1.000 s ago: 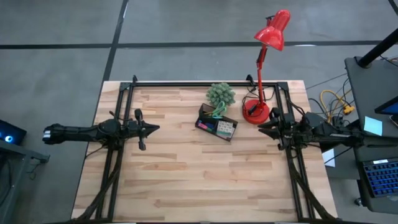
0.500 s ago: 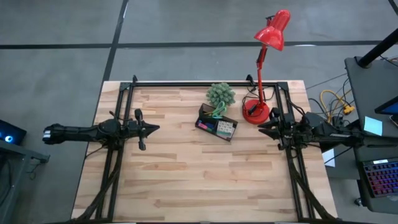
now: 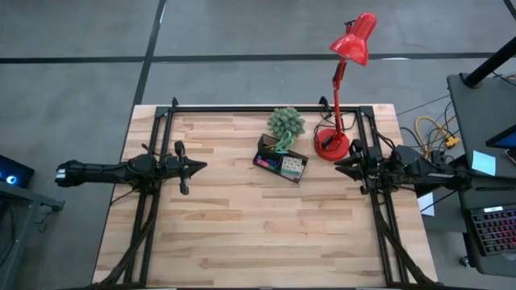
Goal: Pick and place office supplies into organizer
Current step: Return to Home Position
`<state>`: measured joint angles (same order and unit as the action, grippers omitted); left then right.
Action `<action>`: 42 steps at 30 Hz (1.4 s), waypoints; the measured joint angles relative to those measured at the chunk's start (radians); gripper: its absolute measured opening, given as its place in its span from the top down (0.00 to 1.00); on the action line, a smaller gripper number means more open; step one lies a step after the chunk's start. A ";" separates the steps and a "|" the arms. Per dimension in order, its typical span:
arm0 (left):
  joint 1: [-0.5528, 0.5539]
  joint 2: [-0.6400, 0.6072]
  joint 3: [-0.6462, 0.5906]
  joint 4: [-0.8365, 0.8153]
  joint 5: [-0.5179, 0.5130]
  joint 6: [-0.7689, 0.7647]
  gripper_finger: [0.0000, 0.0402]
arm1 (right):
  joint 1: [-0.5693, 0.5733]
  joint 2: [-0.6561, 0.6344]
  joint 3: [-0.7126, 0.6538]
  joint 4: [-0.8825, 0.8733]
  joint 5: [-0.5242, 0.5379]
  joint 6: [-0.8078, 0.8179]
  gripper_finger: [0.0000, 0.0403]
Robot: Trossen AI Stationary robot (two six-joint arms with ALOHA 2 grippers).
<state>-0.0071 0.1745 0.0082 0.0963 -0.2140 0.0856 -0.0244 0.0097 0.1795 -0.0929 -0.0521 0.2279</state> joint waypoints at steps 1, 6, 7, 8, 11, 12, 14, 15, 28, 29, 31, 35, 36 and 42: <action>0.000 0.000 0.000 0.000 0.000 0.000 1.00 | 0.000 0.000 0.000 0.000 0.000 0.000 0.81; 0.000 0.000 0.000 0.000 0.000 0.000 1.00 | 0.000 0.000 0.000 0.000 0.000 0.000 0.80; 0.000 0.000 0.000 0.000 0.000 0.000 1.00 | 0.000 0.000 0.000 0.000 0.000 0.000 0.80; 0.000 0.000 0.000 0.000 0.000 0.000 1.00 | 0.000 0.000 0.000 0.000 0.000 0.000 0.80; 0.000 0.000 0.000 0.000 0.000 0.000 1.00 | 0.000 0.000 0.000 0.000 0.000 0.000 0.81; 0.000 0.000 0.000 0.000 0.000 0.000 1.00 | 0.000 0.000 0.000 0.000 0.000 0.000 0.81; 0.000 0.000 0.000 0.000 0.000 0.000 1.00 | 0.000 0.000 0.000 0.000 0.000 0.000 0.82; 0.000 0.000 0.000 0.000 0.000 0.000 1.00 | 0.000 0.000 0.000 0.000 0.000 0.000 0.82; 0.000 0.000 0.000 0.000 0.000 0.000 1.00 | 0.000 0.000 0.000 0.000 0.000 0.000 0.80; 0.000 0.000 0.000 0.000 0.000 0.000 1.00 | 0.000 0.000 0.000 0.000 0.000 0.000 0.80; 0.000 0.000 0.000 0.000 0.000 0.000 1.00 | 0.000 0.000 0.000 0.000 0.000 0.000 0.80; 0.000 0.000 0.000 0.000 0.000 0.000 1.00 | 0.000 0.000 0.000 0.000 0.000 0.000 0.81; 0.000 0.000 0.000 0.000 0.000 0.000 1.00 | 0.000 0.000 0.000 0.000 0.000 0.000 0.81; 0.000 0.000 0.000 0.000 0.000 0.000 1.00 | 0.000 0.000 0.000 0.000 0.000 0.000 0.83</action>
<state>-0.0071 0.1745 0.0082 0.0963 -0.2139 0.0856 -0.0246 0.0097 0.1795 -0.0929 -0.0521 0.2279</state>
